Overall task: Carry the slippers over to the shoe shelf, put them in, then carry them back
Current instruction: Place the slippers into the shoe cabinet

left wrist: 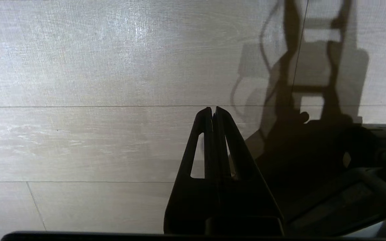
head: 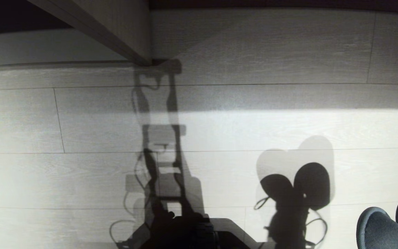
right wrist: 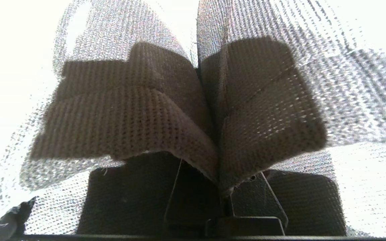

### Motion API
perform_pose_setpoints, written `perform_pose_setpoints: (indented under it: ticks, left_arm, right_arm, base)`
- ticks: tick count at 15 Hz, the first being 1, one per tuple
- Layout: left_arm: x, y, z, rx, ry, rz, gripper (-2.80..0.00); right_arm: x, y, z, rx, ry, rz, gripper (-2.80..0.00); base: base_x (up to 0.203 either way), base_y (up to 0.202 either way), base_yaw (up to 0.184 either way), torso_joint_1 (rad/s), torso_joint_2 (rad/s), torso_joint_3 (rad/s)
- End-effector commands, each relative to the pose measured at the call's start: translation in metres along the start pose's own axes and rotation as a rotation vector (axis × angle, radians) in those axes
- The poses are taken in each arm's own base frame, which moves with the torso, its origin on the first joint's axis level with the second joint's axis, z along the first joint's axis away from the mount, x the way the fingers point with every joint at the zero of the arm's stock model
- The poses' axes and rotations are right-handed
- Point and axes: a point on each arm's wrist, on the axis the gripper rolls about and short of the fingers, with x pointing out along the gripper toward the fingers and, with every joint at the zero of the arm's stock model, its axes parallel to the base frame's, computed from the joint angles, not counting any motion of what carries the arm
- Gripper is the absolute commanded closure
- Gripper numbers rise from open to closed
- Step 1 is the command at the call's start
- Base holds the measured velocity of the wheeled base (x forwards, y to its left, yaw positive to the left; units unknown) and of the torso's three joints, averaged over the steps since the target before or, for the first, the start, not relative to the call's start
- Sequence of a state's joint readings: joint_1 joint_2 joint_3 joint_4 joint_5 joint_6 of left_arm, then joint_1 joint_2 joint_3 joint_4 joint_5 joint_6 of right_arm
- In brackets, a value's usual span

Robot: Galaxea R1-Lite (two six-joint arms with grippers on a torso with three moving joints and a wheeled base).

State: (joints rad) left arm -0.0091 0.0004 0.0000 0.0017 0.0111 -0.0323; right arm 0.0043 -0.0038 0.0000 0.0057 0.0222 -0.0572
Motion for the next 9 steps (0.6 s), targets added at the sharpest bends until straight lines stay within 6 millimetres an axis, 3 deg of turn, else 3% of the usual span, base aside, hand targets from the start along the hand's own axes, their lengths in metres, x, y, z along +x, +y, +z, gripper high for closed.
perform_pose_setpoints:
  ticks: [1, 4, 9]
  left_arm:
    - [0.0000, 0.0001, 0.0002, -0.018, -0.002, 0.002, 0.00]
    - [0.0000, 0.0001, 0.0002, -0.018, -0.002, 0.003, 0.00]
    - [0.0001, 0.0001, 0.0002, -0.016, -0.001, 0.003, 0.00]
  right_arm:
    - [0.0002, 0.0000, -0.0004, -0.001, 0.003, 0.001, 0.00]
    - [0.0002, 0.0000, -0.0004, -0.001, 0.003, 0.001, 0.00]
    - [0.0002, 0.0000, -0.0004, -0.001, 0.003, 0.001, 0.00]
  base:
    - [0.000, 0.000, 0.000, 0.000, 0.00, 0.000]
    - [0.000, 0.000, 0.000, 0.001, 0.00, 0.021]
    - [0.000, 0.000, 0.000, 0.003, 0.00, 0.186]
